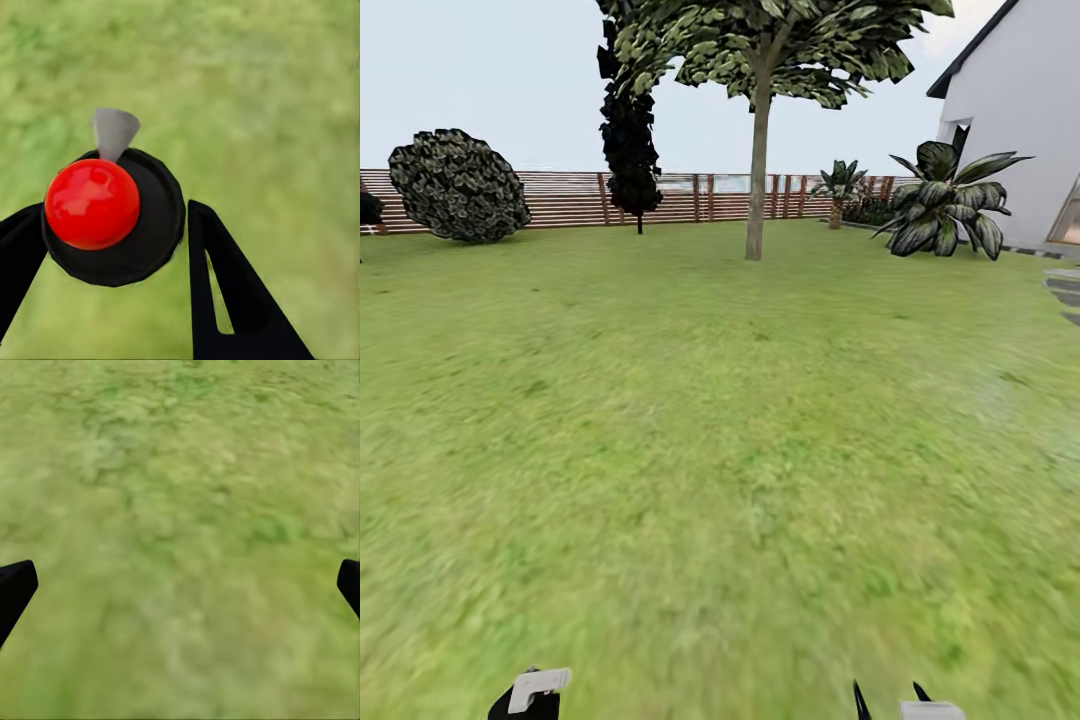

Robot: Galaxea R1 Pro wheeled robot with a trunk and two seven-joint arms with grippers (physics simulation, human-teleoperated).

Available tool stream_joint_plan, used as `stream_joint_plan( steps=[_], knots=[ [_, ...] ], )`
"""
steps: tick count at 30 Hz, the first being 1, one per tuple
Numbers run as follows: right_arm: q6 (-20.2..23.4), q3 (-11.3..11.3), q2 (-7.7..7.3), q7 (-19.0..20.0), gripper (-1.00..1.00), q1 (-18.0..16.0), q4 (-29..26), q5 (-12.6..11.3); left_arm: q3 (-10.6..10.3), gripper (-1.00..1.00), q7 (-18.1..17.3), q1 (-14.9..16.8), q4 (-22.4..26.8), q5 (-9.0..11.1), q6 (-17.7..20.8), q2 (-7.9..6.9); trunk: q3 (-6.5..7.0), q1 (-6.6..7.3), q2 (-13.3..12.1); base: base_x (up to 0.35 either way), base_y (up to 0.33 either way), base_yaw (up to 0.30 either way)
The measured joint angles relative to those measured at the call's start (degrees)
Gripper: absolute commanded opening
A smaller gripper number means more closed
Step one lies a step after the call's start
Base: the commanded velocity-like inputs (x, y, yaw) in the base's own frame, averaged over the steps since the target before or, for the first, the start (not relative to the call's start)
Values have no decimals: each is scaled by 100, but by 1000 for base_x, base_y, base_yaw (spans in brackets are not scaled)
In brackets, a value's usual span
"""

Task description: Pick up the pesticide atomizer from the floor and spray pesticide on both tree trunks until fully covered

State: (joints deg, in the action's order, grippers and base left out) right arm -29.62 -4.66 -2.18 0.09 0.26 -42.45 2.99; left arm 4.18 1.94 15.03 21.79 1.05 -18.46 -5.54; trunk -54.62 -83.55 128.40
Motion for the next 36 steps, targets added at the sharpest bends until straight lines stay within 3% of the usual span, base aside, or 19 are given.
stream_joint_plan(
  steps=[36],
  knots=[
    [0, -9, -1, 0, 100, 0, 0, 0, 3, -100, 0, 0, 0, 0, 0, 0, 0, 0, 0, 343, 0, 0]
  ],
)
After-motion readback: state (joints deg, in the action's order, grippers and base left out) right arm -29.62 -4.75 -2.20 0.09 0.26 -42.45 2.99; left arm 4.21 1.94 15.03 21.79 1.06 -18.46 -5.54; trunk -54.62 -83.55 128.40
